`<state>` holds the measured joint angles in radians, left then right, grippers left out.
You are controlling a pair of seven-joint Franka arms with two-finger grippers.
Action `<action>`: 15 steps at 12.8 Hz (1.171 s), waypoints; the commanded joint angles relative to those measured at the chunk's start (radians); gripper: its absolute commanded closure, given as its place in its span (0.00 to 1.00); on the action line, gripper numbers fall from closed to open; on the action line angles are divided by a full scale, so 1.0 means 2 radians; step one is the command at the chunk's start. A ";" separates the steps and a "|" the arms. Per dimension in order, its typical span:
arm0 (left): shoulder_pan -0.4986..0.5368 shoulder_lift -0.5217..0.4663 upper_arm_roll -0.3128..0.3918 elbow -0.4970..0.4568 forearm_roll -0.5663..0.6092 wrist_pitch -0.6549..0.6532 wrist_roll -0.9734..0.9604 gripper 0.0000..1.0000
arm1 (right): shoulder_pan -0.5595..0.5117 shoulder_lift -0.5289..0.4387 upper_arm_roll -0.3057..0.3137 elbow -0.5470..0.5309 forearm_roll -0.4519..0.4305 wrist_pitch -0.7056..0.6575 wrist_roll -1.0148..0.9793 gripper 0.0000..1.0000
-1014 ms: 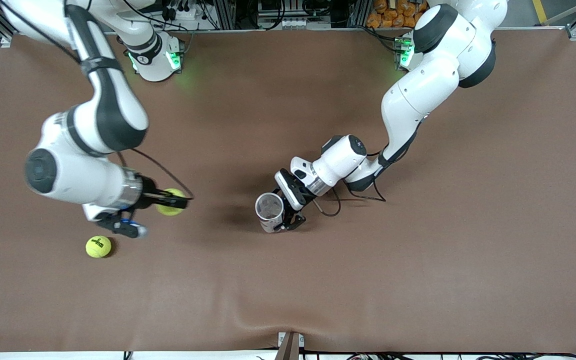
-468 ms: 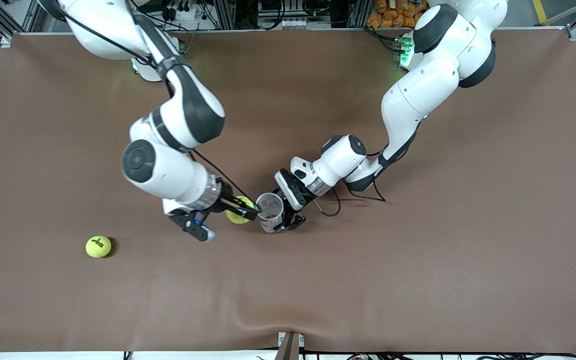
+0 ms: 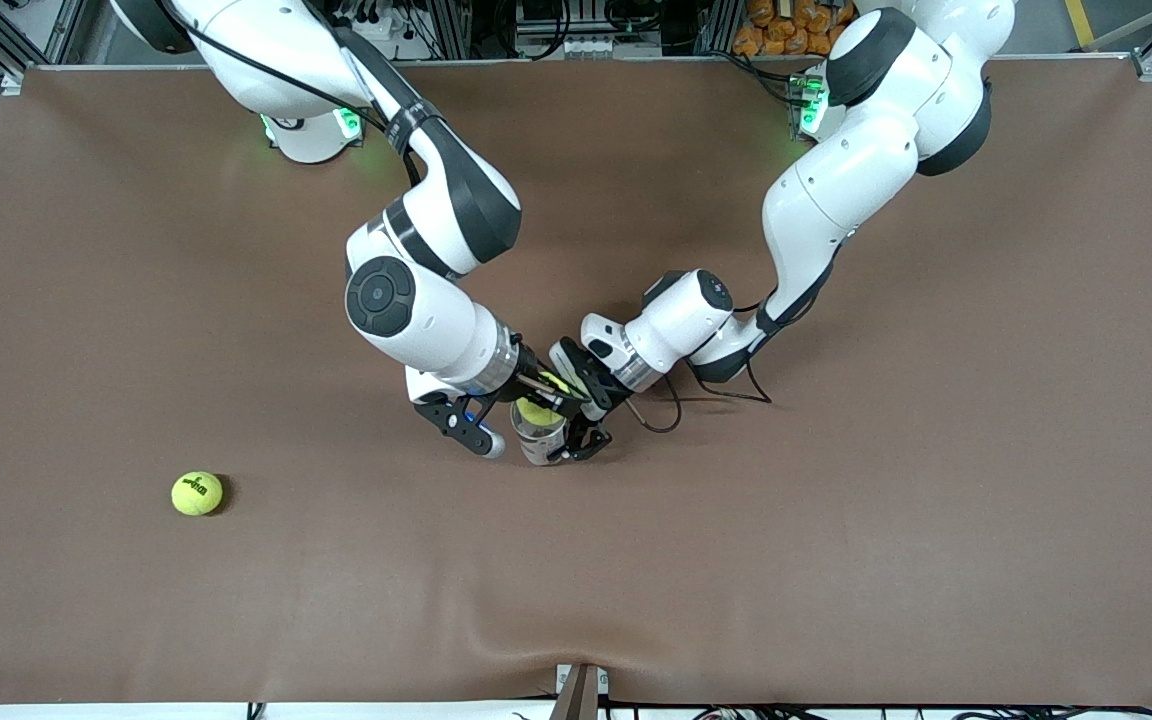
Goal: Insert tennis ball vertically with right arm
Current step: 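Carry the ball over the can opening with the right gripper, then release the ball into the can and withdraw the right gripper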
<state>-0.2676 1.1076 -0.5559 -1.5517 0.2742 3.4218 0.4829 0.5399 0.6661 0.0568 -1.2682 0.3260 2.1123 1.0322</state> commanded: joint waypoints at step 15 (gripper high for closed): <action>-0.007 -0.002 0.019 -0.001 0.005 0.004 -0.007 0.23 | -0.182 -0.015 -0.008 0.011 -0.066 -0.155 -0.242 0.00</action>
<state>-0.2685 1.1074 -0.5525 -1.5510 0.2742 3.4226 0.4829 0.2316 0.6383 0.0175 -1.2364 0.2367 1.8338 0.6550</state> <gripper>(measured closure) 0.225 0.000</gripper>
